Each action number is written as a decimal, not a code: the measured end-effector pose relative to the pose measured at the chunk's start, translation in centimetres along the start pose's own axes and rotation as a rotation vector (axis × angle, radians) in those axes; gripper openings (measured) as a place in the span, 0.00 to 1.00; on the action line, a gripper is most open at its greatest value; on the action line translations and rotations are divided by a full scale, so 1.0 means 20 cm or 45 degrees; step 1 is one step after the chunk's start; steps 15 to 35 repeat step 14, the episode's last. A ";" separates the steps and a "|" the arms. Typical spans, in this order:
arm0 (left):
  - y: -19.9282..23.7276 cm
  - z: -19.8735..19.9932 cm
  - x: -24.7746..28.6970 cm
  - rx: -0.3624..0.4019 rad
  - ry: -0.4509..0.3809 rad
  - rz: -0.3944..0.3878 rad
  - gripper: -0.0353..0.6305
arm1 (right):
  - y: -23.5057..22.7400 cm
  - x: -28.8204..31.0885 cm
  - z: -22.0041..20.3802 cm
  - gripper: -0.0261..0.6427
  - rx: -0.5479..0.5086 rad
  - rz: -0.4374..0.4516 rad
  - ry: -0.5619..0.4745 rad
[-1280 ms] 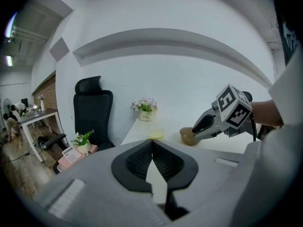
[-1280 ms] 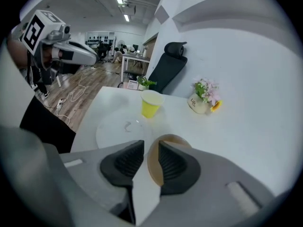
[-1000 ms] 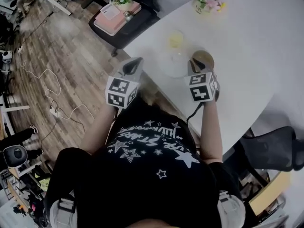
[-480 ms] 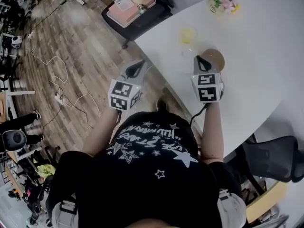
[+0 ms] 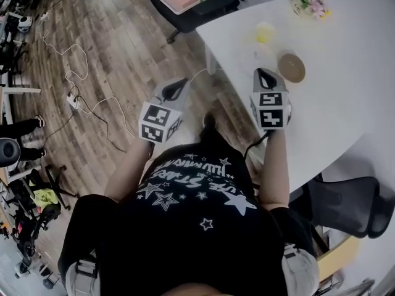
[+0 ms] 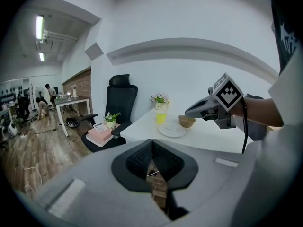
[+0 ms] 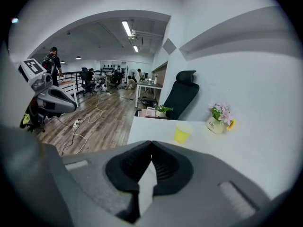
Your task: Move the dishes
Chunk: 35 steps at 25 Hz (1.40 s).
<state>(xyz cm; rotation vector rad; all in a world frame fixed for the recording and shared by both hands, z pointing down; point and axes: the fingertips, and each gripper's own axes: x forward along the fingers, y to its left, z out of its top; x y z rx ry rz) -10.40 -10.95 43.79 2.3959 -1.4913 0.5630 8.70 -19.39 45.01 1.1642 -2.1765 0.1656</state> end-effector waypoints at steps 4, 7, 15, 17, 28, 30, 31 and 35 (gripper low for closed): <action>0.01 -0.05 -0.18 -0.034 -0.021 0.032 0.07 | 0.14 -0.09 0.01 0.05 -0.035 0.008 -0.003; 0.02 -0.10 -0.28 -0.050 -0.035 0.048 0.07 | 0.23 -0.14 0.02 0.05 -0.041 0.007 -0.013; -0.06 -0.28 -0.58 -0.072 -0.067 0.084 0.07 | 0.47 -0.32 -0.07 0.05 -0.055 0.000 -0.064; -0.06 -0.28 -0.58 -0.072 -0.067 0.084 0.07 | 0.47 -0.32 -0.07 0.05 -0.055 0.000 -0.064; -0.06 -0.28 -0.58 -0.072 -0.067 0.084 0.07 | 0.47 -0.32 -0.07 0.05 -0.055 0.000 -0.064; -0.06 -0.28 -0.58 -0.072 -0.067 0.084 0.07 | 0.47 -0.32 -0.07 0.05 -0.055 0.000 -0.064; -0.06 -0.28 -0.58 -0.072 -0.067 0.084 0.07 | 0.47 -0.32 -0.07 0.05 -0.055 0.000 -0.064; -0.06 -0.28 -0.58 -0.072 -0.067 0.084 0.07 | 0.47 -0.32 -0.07 0.05 -0.055 0.000 -0.064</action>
